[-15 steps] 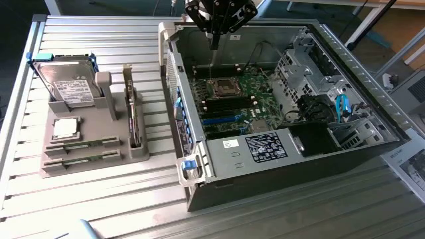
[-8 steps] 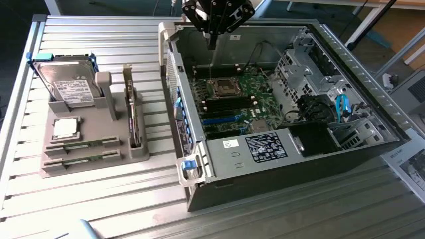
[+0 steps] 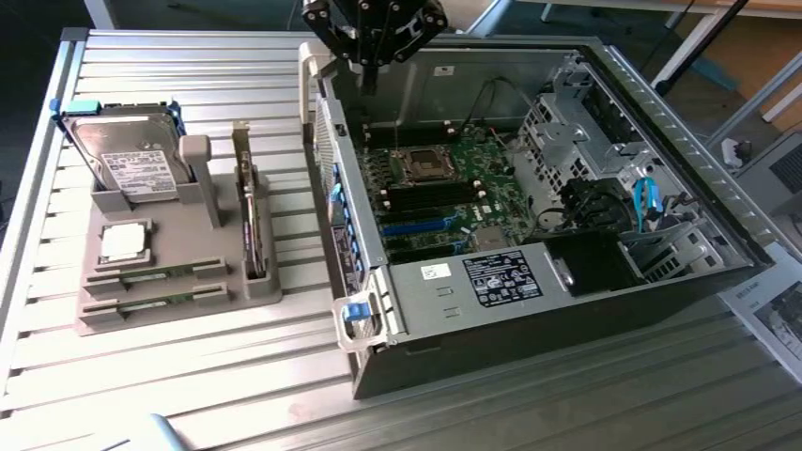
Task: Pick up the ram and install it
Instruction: 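Reach for the ram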
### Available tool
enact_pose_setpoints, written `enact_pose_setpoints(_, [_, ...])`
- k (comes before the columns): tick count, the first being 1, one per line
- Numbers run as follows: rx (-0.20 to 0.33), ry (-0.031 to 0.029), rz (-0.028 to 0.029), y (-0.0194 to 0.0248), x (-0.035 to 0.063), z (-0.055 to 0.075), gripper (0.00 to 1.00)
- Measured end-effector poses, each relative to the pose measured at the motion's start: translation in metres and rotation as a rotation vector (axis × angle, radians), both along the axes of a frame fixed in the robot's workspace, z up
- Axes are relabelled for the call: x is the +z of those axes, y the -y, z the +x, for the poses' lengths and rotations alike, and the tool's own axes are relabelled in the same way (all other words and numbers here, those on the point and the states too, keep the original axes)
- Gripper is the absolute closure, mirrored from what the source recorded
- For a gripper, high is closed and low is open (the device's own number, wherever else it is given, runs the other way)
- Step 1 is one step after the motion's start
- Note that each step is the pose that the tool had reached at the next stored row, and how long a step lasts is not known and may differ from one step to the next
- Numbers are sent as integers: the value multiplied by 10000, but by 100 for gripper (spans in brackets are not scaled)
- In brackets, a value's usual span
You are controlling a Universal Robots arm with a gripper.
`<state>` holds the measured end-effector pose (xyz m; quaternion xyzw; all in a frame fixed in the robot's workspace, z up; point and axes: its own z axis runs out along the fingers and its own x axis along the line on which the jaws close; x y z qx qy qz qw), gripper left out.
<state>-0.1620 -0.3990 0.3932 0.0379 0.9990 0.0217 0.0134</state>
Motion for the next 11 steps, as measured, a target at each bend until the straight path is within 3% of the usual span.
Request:
enact_pose_setpoints(4, [-14,2,-1,0,-2,-151,90])
enact_pose_setpoints(11, [-30,2,-19,0,-6,-234,90])
